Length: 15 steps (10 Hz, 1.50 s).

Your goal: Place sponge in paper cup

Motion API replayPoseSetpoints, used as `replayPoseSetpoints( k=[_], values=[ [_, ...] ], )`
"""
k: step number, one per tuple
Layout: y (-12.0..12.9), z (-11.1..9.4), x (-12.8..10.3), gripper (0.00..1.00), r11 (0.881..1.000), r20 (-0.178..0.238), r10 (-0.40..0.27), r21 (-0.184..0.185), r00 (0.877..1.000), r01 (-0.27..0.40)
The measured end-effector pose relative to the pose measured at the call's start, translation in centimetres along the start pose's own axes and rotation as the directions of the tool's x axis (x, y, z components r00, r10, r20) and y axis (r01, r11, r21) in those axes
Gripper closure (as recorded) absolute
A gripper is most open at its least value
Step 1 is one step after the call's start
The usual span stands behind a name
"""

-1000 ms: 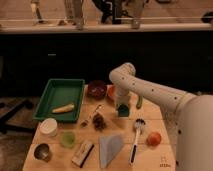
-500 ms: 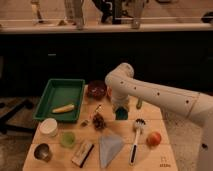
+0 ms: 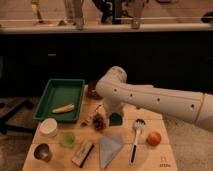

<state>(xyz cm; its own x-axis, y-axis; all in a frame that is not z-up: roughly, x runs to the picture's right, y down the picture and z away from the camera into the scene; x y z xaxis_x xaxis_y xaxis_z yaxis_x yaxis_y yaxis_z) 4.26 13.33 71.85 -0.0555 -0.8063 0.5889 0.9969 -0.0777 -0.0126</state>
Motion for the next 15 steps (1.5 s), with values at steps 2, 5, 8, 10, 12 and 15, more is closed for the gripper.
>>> replayPoseSetpoints(
  k=[2,5,8,10,12,15],
  values=[
    [-0.2,-0.1,-0.2,1.00,1.000,-0.005,-0.003,0.000,1.000,0.003],
    [-0.3,-0.1,-0.2,1.00,1.000,-0.005,-0.003,0.001,1.000,0.003],
    [-0.6,0.1,-0.4,1.00,1.000,0.004,-0.024,-0.009,1.000,0.024],
    [-3.0,0.1,-0.3,1.00,0.997,0.012,-0.073,-0.009,0.997,0.073],
    [-6.8,-0.1,0.1,1.00,0.990,0.024,-0.141,-0.015,0.990,0.142],
    [-10.3,-0.2,0.8,1.00,0.976,0.033,-0.215,-0.013,0.976,0.216]
  ],
)
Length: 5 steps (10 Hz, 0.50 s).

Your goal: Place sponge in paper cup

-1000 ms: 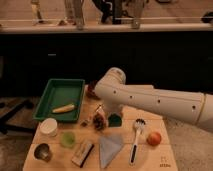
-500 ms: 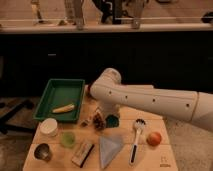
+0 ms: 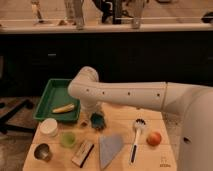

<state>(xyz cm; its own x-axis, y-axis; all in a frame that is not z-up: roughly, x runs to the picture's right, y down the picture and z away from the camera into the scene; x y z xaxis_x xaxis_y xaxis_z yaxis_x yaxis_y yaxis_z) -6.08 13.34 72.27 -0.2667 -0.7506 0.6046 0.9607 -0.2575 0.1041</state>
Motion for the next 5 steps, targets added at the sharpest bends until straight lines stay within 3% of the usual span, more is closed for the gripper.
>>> replayPoseSetpoints(
  k=[5],
  values=[
    [-6.1,0.0,2.2,1.00,0.993,0.016,-0.116,0.014,0.993,0.116]
  ],
)
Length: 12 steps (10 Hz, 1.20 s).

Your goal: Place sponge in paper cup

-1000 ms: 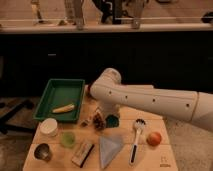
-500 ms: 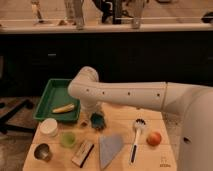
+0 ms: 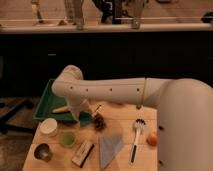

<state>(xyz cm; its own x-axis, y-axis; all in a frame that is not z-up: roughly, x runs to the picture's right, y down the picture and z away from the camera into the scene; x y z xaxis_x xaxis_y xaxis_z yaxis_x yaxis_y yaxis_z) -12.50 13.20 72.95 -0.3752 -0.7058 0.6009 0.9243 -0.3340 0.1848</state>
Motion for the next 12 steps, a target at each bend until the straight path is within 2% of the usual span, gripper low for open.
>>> replayPoseSetpoints(
  k=[2,4,12],
  values=[
    [-2.4,0.5,1.1,1.00,0.999,0.011,-0.044,0.008,0.999,0.044],
    [-3.4,0.6,1.4,1.00,0.998,0.015,-0.068,0.016,0.998,0.068],
    [-3.3,0.6,1.4,1.00,0.998,0.016,-0.066,0.016,0.998,0.066]
  ],
)
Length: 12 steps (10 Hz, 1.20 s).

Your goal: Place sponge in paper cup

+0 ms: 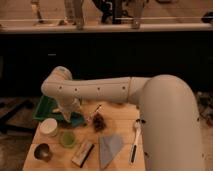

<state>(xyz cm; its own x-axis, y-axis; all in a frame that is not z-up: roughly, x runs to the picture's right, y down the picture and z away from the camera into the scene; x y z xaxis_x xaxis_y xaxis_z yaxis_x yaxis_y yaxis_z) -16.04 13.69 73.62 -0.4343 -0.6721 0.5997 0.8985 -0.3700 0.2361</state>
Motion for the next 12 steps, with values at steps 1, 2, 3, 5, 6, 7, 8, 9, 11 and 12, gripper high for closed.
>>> replayPoseSetpoints(
  k=[1,2,3,5,6,7,8,9,11,12],
  values=[
    [0.0,0.0,0.0,1.00,1.000,0.000,-0.001,0.000,1.000,0.001],
    [-0.1,0.1,0.0,1.00,1.000,0.001,-0.010,0.003,1.000,0.010],
    [-0.9,-0.1,0.4,1.00,0.999,-0.001,-0.031,0.009,1.000,0.031],
    [-2.1,-0.4,0.9,1.00,0.998,-0.001,-0.060,0.012,0.998,0.060],
    [-2.5,-0.7,1.2,1.00,0.997,-0.006,-0.078,0.008,0.997,0.078],
    [-3.1,-1.2,1.6,1.00,0.995,-0.012,-0.100,0.007,0.995,0.100],
    [-3.6,-1.5,1.8,1.00,0.994,-0.016,-0.113,0.006,0.993,0.113],
    [-4.2,-1.8,1.9,1.00,0.991,-0.018,-0.130,0.006,0.991,0.130],
    [-5.7,-2.2,2.4,1.00,0.986,-0.022,-0.168,0.006,0.985,0.169],
    [-6.6,-2.2,2.7,1.00,0.982,-0.021,-0.190,0.009,0.982,0.190]
  ],
)
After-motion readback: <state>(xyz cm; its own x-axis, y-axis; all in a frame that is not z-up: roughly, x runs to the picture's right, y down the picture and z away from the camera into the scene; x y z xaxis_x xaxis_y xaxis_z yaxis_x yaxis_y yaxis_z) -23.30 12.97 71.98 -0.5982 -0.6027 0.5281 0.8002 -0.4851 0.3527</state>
